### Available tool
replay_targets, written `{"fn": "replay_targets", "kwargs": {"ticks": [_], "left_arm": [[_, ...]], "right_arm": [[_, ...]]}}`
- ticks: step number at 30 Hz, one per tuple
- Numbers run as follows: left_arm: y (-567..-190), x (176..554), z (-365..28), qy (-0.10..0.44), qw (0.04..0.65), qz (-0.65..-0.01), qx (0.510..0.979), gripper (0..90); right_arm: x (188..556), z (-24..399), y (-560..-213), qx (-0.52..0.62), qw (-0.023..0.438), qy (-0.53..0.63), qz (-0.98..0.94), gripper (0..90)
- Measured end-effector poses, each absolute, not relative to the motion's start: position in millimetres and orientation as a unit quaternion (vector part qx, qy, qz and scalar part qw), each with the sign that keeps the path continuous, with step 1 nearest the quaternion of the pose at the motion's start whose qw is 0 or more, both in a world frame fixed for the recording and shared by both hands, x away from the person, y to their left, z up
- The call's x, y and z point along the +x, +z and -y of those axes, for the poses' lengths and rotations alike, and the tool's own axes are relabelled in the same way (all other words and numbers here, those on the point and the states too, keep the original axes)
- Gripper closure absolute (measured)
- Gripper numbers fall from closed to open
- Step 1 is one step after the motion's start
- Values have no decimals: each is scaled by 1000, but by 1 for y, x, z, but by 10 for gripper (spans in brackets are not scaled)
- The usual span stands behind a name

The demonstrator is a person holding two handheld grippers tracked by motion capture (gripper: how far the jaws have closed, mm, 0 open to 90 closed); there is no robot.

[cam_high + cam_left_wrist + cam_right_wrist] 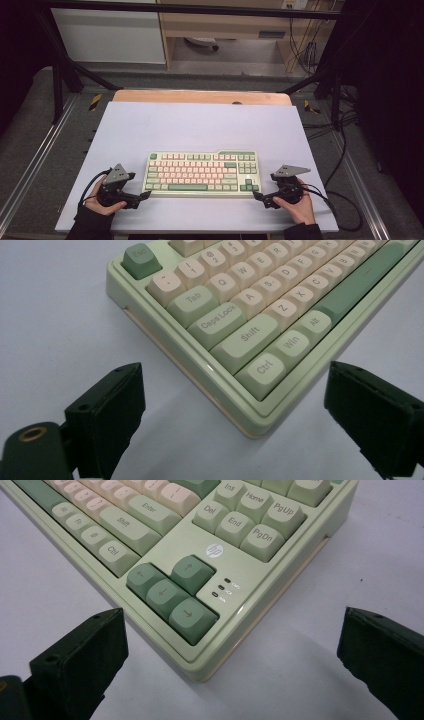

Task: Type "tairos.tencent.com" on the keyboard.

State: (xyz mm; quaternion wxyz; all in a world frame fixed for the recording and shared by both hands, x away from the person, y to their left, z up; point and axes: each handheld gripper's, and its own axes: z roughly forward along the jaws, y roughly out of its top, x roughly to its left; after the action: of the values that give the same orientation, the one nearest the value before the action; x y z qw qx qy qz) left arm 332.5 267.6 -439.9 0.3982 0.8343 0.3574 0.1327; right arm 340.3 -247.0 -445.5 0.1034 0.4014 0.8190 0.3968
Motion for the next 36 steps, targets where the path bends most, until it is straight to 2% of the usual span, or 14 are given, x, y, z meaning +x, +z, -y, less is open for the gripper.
{"fn": "replay_targets", "kwargs": {"ticks": [29,34,36], "left_arm": [[-428,329,-257,137,404,-348,835,95],[-424,329,-252,144,402,-350,834,108],[-422,329,-249,141,406,-349,832,140]], "right_arm": [[340,247,-445,398,104,396,-821,4],[340,246,-446,400,102,395,-820,4],[340,246,-446,399,103,395,-821,4]]}}
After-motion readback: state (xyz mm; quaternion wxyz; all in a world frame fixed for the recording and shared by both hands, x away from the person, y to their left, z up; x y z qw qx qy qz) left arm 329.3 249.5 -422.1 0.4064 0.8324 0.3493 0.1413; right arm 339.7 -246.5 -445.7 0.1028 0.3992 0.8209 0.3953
